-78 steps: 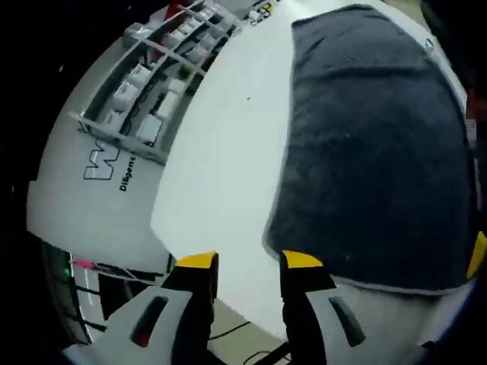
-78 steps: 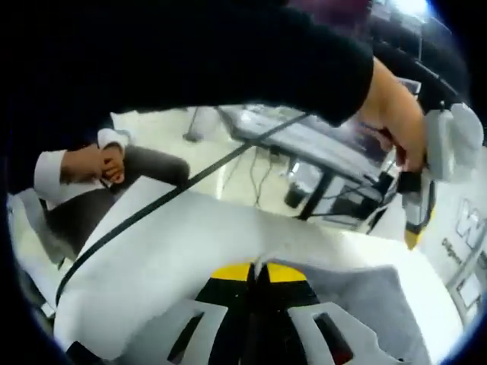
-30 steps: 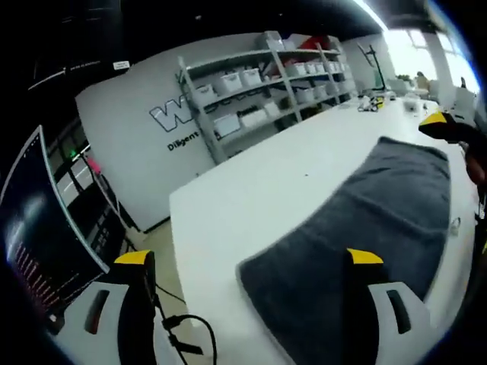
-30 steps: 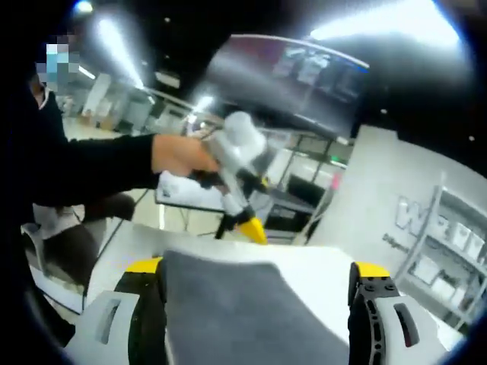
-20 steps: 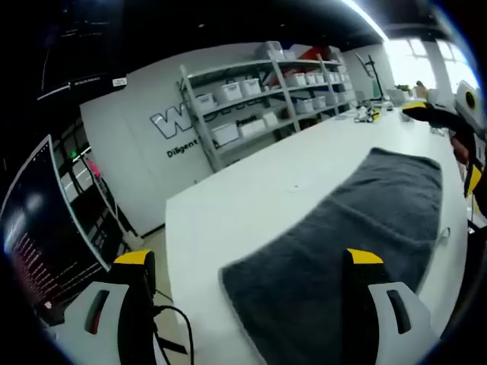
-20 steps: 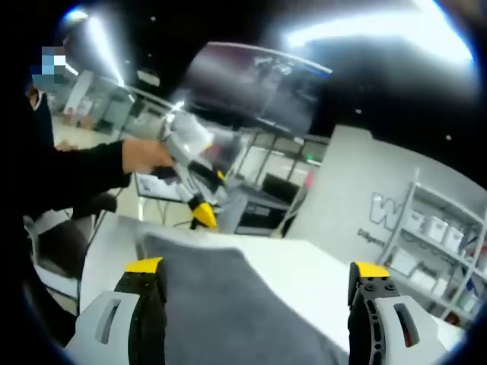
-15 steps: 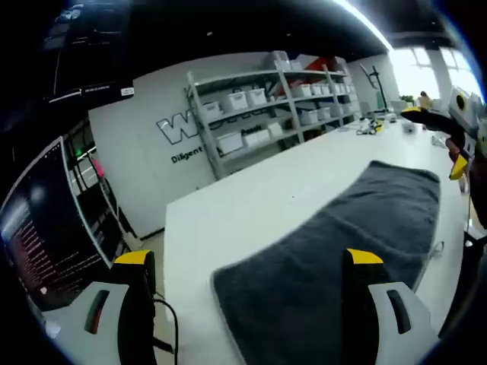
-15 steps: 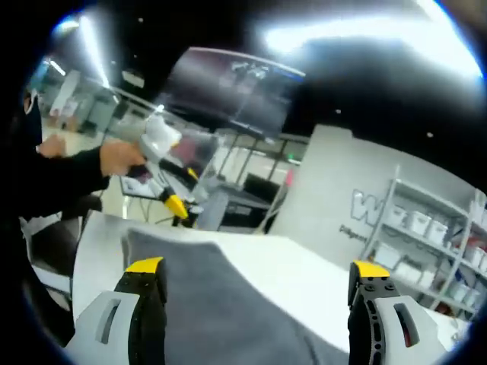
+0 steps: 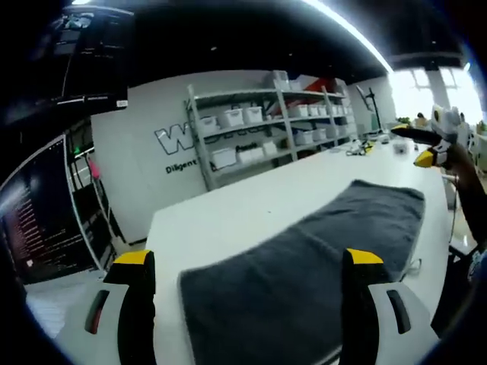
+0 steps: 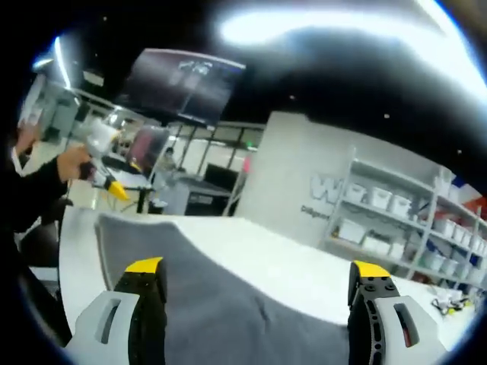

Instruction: Open the folded towel by lifting each exposed corner and separating the folded layers until the towel lies flat within the target outline without major curled edges

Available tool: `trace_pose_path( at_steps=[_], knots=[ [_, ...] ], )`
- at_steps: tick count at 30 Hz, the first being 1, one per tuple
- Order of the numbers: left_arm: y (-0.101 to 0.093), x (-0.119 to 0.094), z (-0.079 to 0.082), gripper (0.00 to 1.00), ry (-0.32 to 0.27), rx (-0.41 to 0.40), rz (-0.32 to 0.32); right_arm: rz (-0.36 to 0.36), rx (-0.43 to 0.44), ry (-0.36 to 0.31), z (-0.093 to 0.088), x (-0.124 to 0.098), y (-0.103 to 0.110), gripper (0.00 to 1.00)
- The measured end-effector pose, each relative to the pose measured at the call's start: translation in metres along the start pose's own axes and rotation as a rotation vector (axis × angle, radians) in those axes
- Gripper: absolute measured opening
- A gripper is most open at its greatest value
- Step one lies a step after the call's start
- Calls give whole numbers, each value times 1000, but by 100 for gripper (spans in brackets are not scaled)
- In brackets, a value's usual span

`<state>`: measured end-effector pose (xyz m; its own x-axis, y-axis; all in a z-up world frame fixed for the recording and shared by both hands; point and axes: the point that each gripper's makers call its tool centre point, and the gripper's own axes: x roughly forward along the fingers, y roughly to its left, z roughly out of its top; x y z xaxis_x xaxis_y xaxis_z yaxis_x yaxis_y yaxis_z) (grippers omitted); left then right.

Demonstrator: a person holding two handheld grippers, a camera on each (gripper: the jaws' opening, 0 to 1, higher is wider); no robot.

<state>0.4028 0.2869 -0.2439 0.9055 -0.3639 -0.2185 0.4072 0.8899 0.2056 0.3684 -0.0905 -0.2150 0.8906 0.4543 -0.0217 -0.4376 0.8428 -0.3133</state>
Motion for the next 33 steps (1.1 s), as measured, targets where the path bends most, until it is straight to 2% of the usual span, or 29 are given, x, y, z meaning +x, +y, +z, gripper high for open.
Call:
trace_pose_path(
  at_steps=[2, 6, 9, 13, 19, 27, 33],
  knots=[
    [1, 0, -5, 100, 1, -8, 23, -33, 9, 37, -13, -6, -12, 99],
    [7, 1, -15, 100, 15, -6, 56, -65, 13, 60, -26, -15, -27, 99],
    [5, 4, -23, 100, 20, -27, 42, -93, 16, 82, -38, -25, -39, 99],
    [5, 10, -38, 100, 57, -18, 37, -125, 17, 124, -55, -34, -54, 99],
    [7, 23, -54, 100, 80, -38, 28, -188, 13, 189, -79, -43, -85, 99],
    [16, 46, -76, 100, 158, -59, 48, -191, 13, 234, -94, -34, -100, 99],
    [21, 52, -85, 100, 195, -71, 58, -190, 12, 256, -104, -24, -109, 99]
  ],
)
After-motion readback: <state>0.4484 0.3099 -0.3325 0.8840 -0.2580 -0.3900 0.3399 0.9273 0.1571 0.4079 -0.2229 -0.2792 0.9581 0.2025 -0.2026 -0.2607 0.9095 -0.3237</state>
